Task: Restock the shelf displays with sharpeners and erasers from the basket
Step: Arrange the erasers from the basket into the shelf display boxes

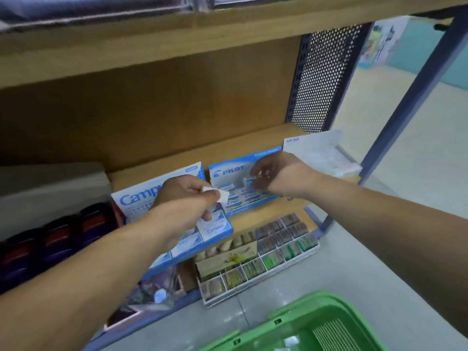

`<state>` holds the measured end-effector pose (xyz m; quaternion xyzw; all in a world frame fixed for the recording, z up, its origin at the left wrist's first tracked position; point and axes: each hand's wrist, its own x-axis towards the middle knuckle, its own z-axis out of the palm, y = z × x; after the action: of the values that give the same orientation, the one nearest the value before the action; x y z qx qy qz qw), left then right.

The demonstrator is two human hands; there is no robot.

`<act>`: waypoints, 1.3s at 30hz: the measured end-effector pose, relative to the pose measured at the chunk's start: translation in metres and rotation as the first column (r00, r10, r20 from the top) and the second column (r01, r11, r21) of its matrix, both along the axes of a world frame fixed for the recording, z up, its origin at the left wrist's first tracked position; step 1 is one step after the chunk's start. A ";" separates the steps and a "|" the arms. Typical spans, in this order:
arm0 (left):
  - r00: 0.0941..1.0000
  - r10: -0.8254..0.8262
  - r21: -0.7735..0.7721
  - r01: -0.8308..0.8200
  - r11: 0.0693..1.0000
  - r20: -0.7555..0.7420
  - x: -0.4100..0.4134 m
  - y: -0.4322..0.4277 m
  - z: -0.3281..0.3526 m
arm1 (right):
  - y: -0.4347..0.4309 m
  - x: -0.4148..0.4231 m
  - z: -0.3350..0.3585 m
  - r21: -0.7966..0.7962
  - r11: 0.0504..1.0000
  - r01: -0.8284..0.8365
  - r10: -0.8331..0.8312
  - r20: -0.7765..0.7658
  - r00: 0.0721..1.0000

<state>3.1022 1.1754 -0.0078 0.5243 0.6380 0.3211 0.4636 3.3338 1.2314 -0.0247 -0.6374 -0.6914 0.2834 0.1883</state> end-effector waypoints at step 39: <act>0.991 0.113 -0.038 -0.110 0.993 0.078 0.057 0.018 0.000 | -0.033 0.048 0.037 -0.053 0.998 -0.029 0.021 -0.141 0.990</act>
<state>3.1593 1.1932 -0.0080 0.4666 0.6527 0.3565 0.4788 3.3817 1.1982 0.0123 -0.6120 -0.6765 0.3486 0.2151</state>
